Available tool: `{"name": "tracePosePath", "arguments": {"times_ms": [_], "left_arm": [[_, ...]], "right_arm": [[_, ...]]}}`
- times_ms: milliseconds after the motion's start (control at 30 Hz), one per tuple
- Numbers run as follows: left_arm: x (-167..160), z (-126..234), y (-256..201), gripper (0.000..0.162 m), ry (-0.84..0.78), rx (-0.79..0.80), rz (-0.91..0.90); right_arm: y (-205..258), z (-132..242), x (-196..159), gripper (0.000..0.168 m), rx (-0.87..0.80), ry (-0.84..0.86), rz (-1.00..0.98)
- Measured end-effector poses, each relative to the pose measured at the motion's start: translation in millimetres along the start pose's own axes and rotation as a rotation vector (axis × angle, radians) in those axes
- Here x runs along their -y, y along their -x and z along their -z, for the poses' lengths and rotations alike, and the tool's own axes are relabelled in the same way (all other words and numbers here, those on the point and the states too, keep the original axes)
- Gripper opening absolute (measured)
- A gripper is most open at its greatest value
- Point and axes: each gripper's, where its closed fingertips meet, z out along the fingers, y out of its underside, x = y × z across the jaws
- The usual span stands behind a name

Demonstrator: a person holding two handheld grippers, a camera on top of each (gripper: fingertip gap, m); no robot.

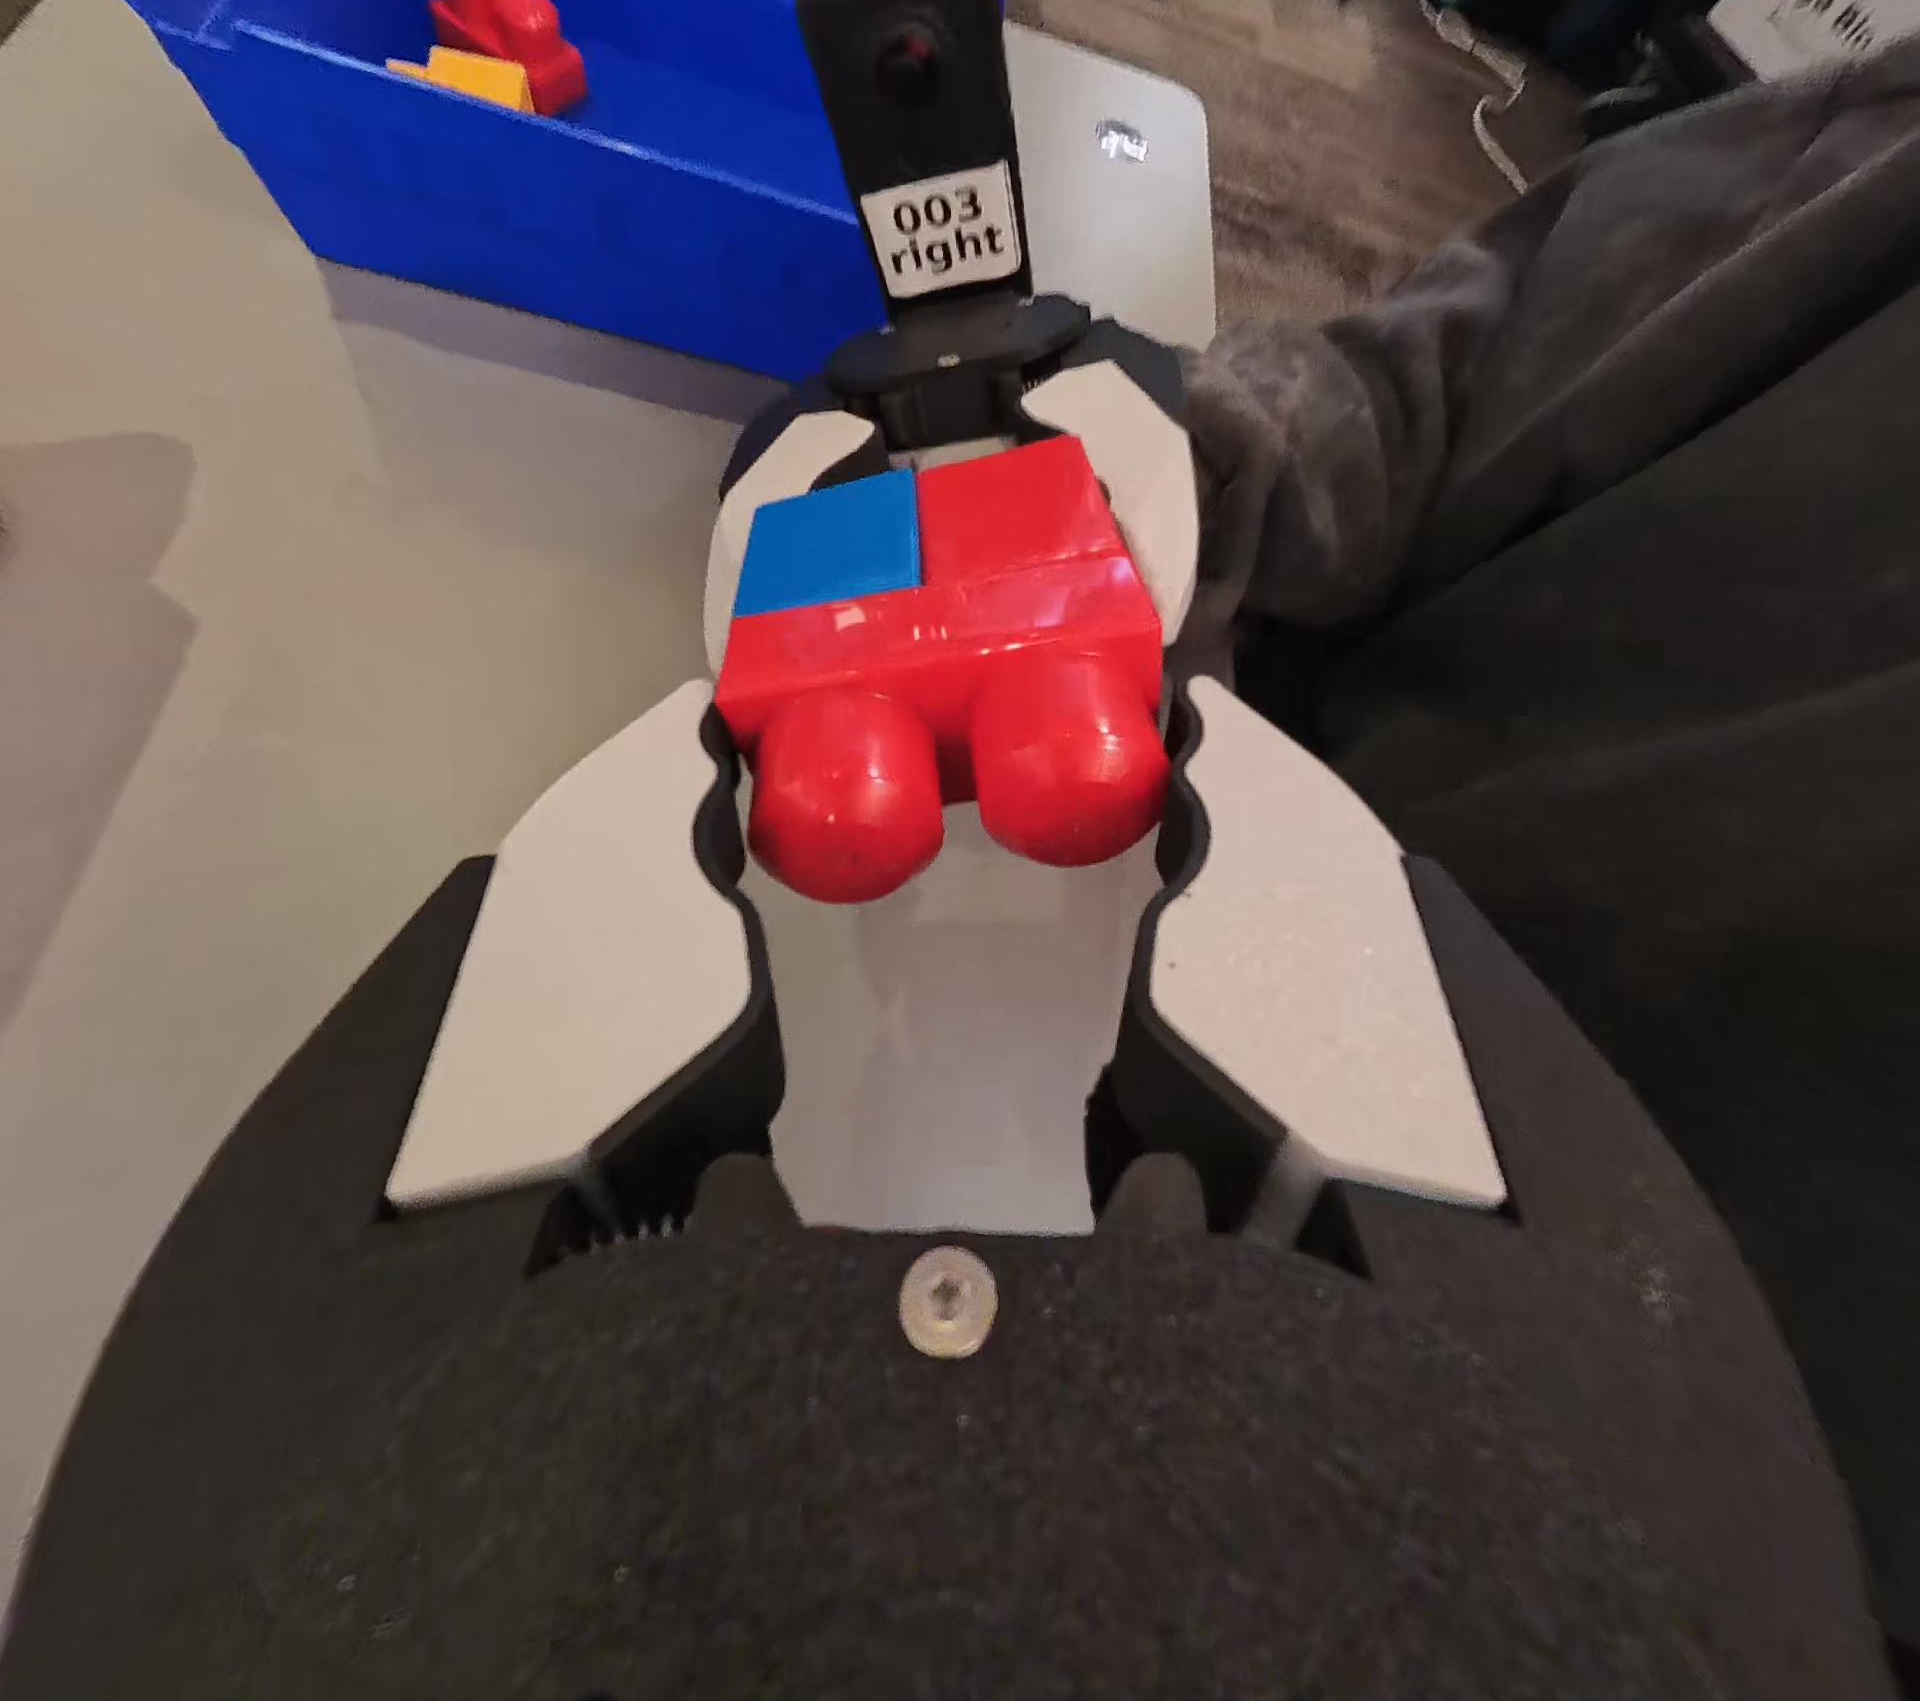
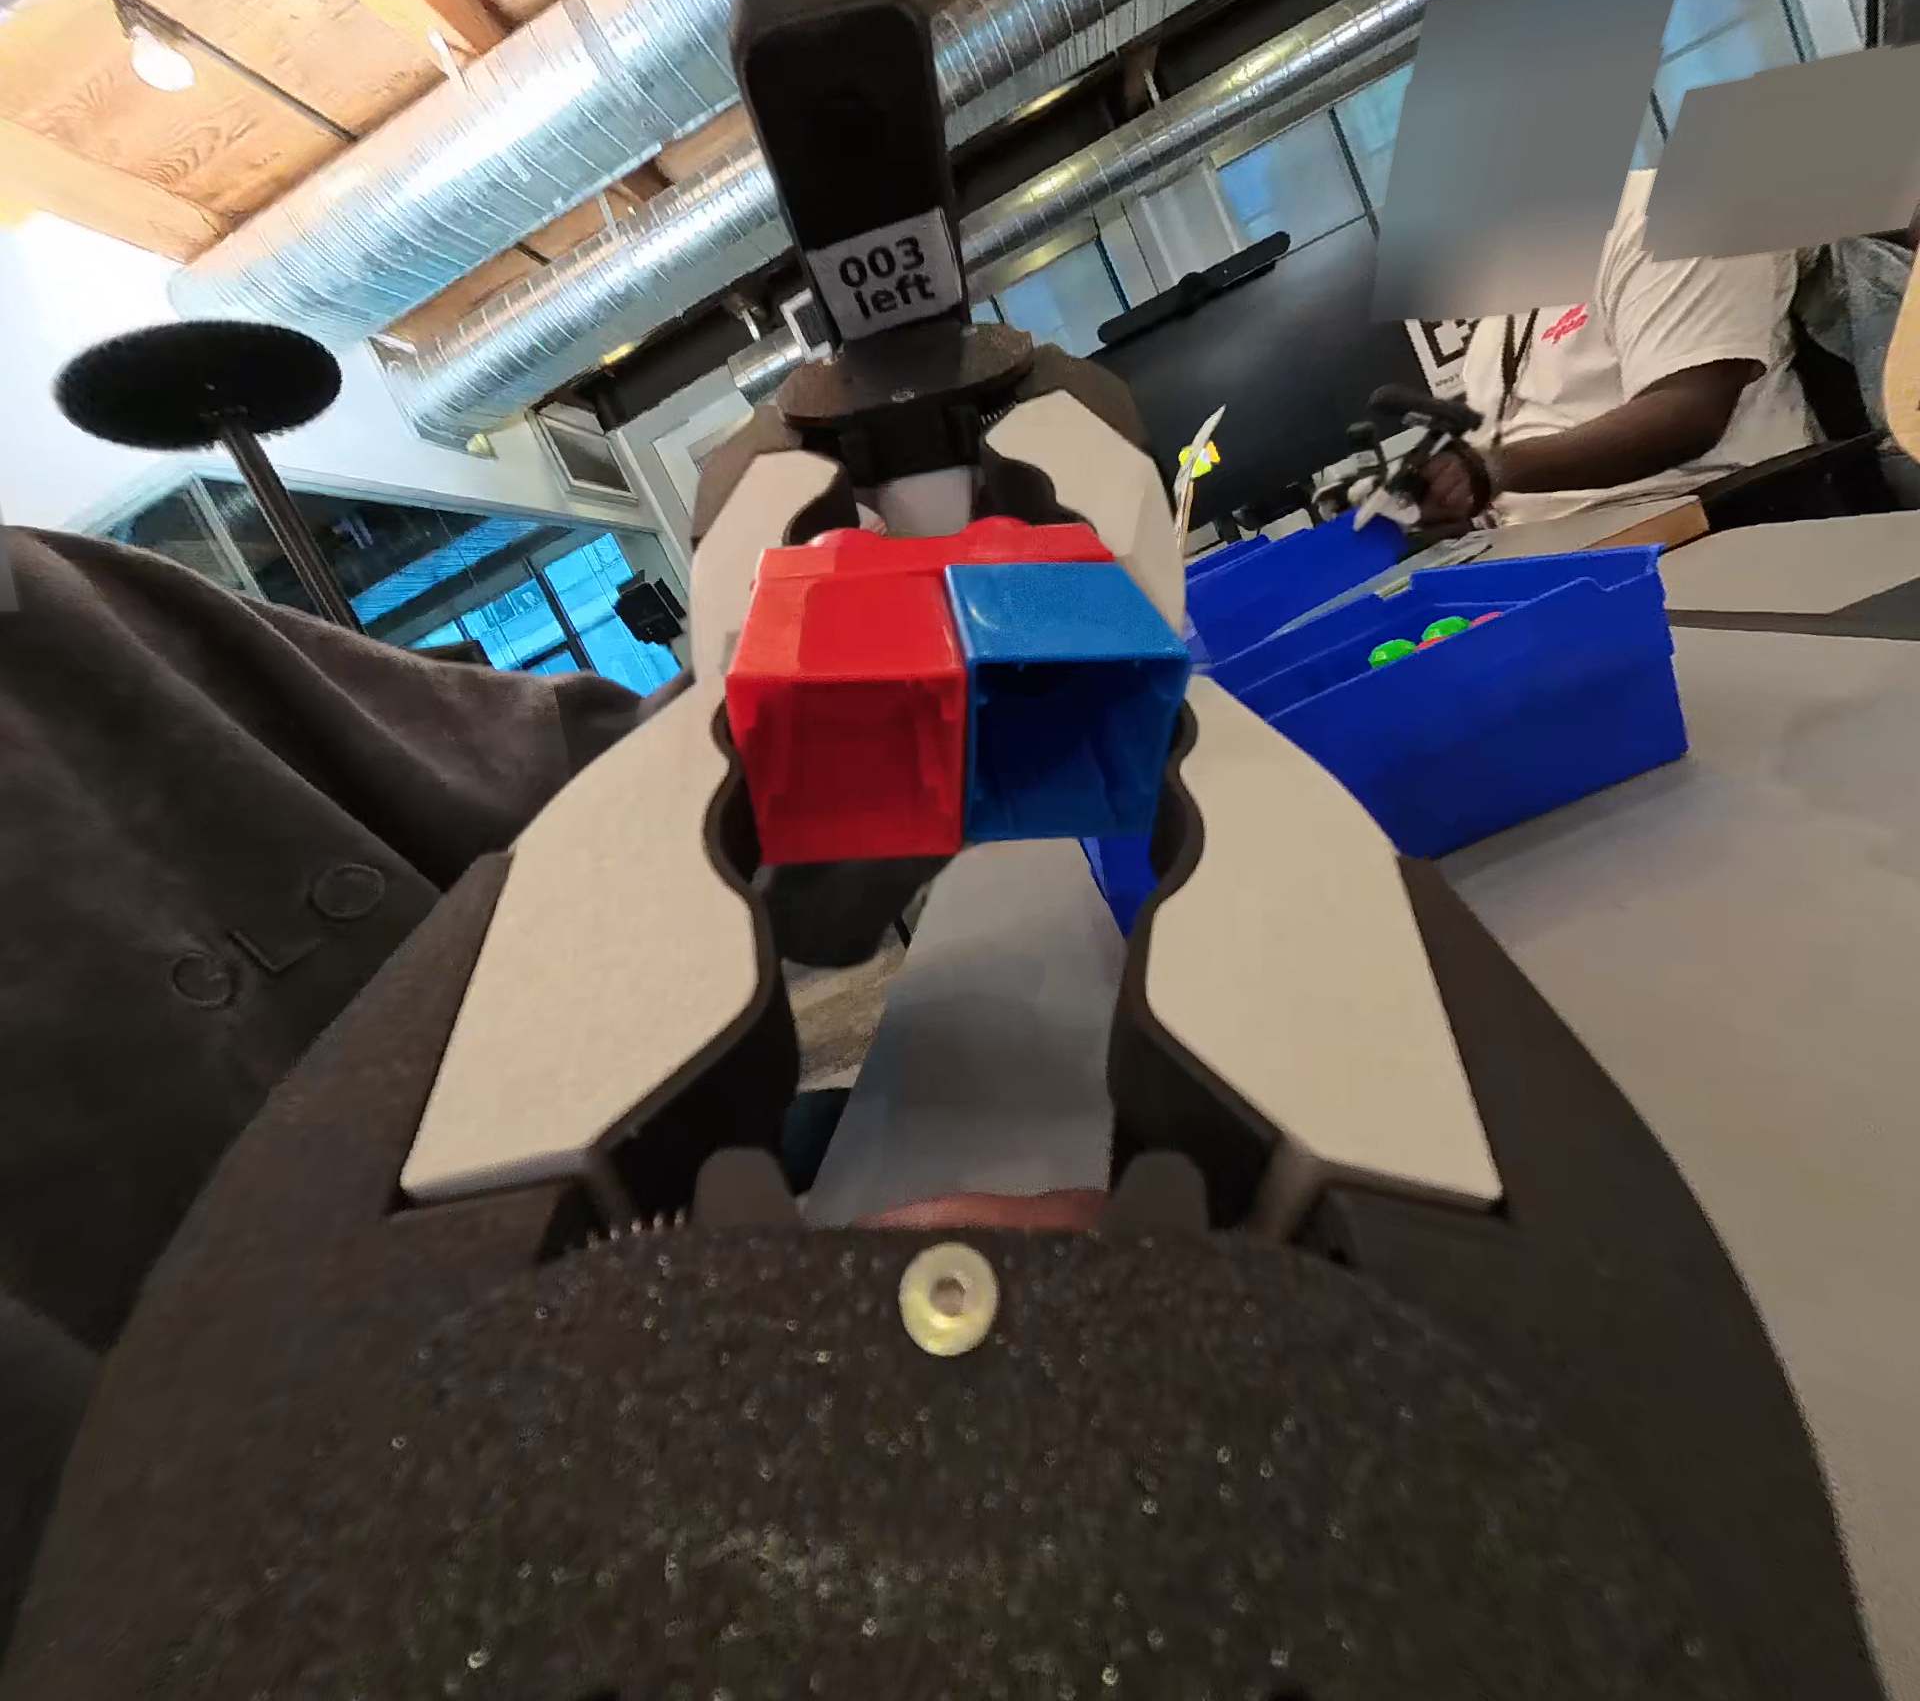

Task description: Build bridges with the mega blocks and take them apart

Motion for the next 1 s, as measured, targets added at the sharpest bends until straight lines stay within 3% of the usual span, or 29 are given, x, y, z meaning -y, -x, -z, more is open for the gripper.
{"name": "tracePosePath", "arguments": {"times_ms": [800,867,933,1000], "left_arm": [[-8.8,7.1,-1.7,0.075,-0.047,0.051,-0.11],[-2.0,23.0,5.5,0.074,-0.122,0.088,-0.096],[15.7,68.4,16.2,0.074,-0.299,0.111,-0.033],[2.5,88.5,23.9,0.074,-0.251,0.172,-0.047]], "right_arm": [[2.4,-2.9,-9.1,0.074,-0.012,0.113,0.1],[-6.8,8.3,-0.9,0.074,-0.051,0.067,0.079],[-18.2,29.5,13.2,0.074,-0.081,0.012,0.048],[-15.2,28.9,10.3,0.074,-0.115,0.088,0.139]]}}
